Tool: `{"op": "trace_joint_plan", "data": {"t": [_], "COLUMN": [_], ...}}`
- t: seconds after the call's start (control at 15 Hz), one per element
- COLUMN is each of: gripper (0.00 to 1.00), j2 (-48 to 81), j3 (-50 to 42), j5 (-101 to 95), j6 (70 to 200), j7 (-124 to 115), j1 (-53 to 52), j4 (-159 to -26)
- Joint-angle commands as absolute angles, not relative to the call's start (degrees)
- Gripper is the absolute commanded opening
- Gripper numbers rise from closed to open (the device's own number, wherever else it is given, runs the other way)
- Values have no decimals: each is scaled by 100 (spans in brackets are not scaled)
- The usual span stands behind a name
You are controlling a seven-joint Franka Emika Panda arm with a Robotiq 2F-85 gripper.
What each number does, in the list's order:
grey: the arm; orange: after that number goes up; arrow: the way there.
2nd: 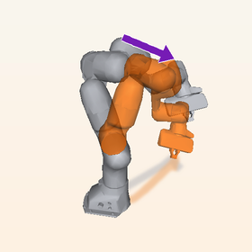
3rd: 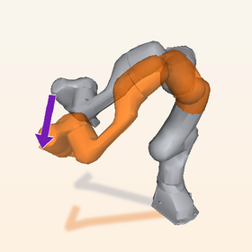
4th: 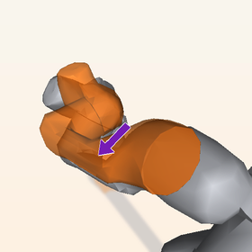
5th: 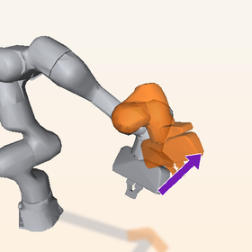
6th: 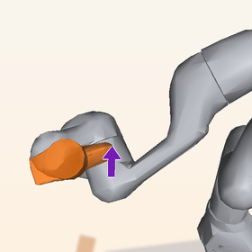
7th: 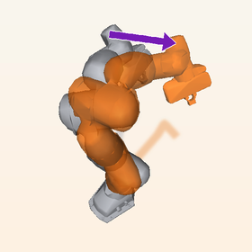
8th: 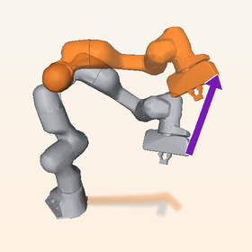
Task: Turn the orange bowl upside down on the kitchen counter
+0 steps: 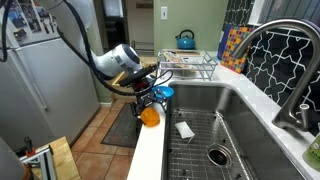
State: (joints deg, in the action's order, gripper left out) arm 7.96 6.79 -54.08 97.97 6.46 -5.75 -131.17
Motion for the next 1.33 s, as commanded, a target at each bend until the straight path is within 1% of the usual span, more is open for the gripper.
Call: {"op": "trace_joint_plan", "data": {"t": [0.0, 0.73, 1.0, 1.27], "gripper": [100, 100, 100, 100], "j2": [850, 1512, 1630, 1644], "j3": [632, 495, 450, 390], "j5": [-4802, -3643, -3320, -3439], "j6": [9805, 9170, 9212, 9362], "j7": [1175, 1963, 2043, 1980], "j1": [-463, -293, -209, -175], "j4": [-12863, -11939, -11724, -11628]}}
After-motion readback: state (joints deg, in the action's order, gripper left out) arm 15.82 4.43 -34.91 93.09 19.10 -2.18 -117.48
